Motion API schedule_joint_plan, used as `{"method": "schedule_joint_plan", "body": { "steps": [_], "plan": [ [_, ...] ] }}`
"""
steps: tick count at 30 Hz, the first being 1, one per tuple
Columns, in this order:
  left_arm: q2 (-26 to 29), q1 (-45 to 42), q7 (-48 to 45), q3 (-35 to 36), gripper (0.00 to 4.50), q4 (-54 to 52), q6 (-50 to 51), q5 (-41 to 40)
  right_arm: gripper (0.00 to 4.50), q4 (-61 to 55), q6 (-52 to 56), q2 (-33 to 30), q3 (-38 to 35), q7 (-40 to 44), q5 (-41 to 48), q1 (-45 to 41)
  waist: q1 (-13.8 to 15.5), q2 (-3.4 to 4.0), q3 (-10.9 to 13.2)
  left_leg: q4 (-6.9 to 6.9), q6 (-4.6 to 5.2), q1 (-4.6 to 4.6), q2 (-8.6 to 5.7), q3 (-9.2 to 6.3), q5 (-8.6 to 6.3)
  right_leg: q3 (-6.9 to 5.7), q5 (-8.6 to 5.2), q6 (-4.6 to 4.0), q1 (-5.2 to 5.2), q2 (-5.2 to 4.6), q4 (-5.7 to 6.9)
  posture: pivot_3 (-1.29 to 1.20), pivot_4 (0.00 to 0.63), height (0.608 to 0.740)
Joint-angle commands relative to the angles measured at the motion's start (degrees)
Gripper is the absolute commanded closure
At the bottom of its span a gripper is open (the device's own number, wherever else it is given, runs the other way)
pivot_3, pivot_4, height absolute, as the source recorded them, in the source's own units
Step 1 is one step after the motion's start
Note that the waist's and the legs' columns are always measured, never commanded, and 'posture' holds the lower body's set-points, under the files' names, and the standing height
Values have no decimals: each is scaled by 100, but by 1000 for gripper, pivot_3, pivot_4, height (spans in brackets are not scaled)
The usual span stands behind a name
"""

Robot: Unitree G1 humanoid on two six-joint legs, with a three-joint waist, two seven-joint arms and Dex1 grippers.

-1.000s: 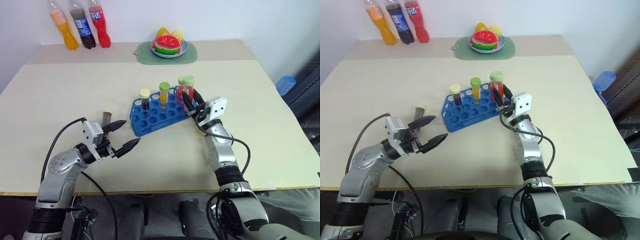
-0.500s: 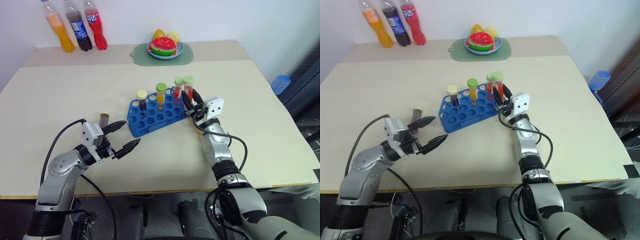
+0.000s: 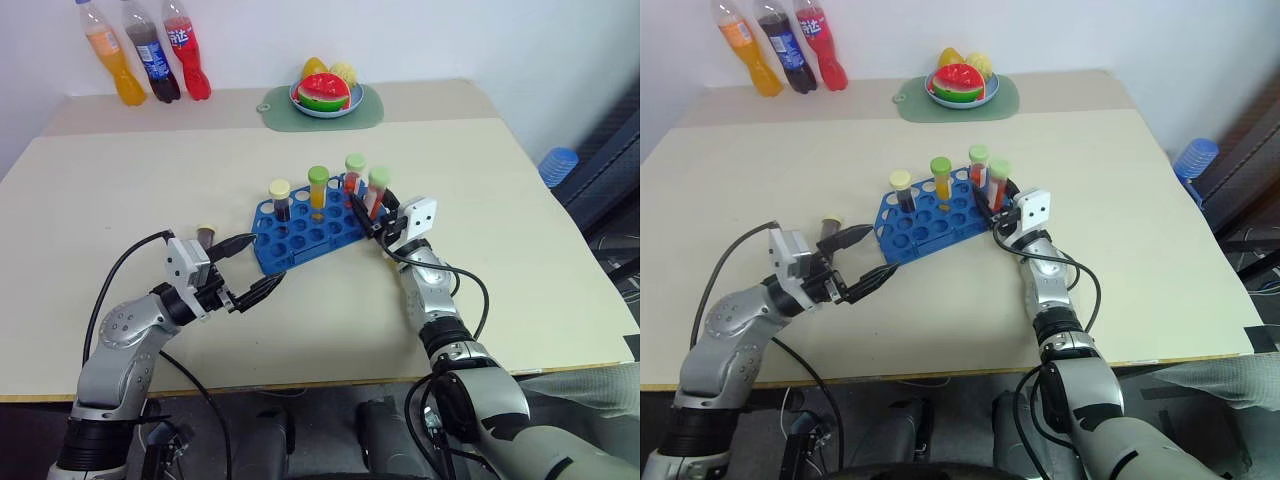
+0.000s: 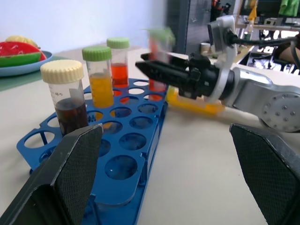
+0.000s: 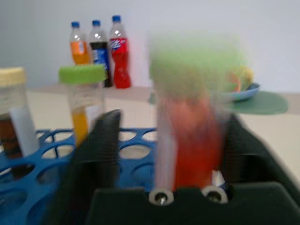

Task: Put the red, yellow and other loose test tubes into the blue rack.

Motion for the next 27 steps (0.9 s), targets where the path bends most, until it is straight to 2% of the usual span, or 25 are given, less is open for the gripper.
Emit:
{"method": "schedule_joint_plan", "body": {
  "steps": [1,4,9,12,14,18,21,24,27],
  "plan": [
    [-30,-41,20,-6,0,-183,-35,-31,25,-755,38,-199,41,9,-48,169,23,0,0,0,0,-1,0,0,0,0,0,0,0,0,0,0,150,740],
    [-62,-59,28,-39,0,-153,-52,-18,25,-1930,649,-509,152,216,36,632,43,0,0,2,0,-4,-4,-1,0,0,0,0,1,-5,-4,0,150,740],
    [-129,-87,-14,-101,0,-62,-93,18,25,-4571,2316,-1370,349,402,-14,1852,39,2,0,1,1,-5,-3,-1,0,-1,0,1,0,-5,-5,0,150,740],
    [-173,-131,-50,-151,0,16,-118,31,25,-5917,3656,-1932,275,567,475,2417,54,1,1,2,3,-7,-3,-2,-2,-1,0,1,1,-5,-8,0,150,740],
    [-198,-188,-102,-197,0,97,-141,30,25,-6522,5125,-2382,121,519,904,2405,29,1,0,7,3,-6,-4,2,-2,2,0,1,3,-6,-7,0,150,740],
    [-262,-274,-148,-276,0,200,-175,70,25,-6722,7530,-2846,32,79,1245,1882,32,0,0,12,4,-4,-1,0,-2,0,0,0,8,-4,-6,0,150,740],
    [-292,-315,-173,-311,0,263,-206,92,25,-6216,9898,-2786,-176,-399,1574,980,43,0,0,9,5,-7,-1,-1,-3,-2,-1,-1,7,-5,-10,0,150,740],
    [-316,-274,-187,-327,0,281,-242,123,25,-5769,11197,-2733,-221,-425,1765,284,76,0,0,7,9,-13,-3,0,-5,-1,0,-1,2,-8,-16,0,150,740],
    [-330,-200,-179,-327,0,248,-250,148,25,-5109,11846,-2632,-151,-509,1714,-400,90,1,0,7,12,-22,-3,1,-7,-2,0,0,-4,-10,-19,0,150,740]
  ]
}}
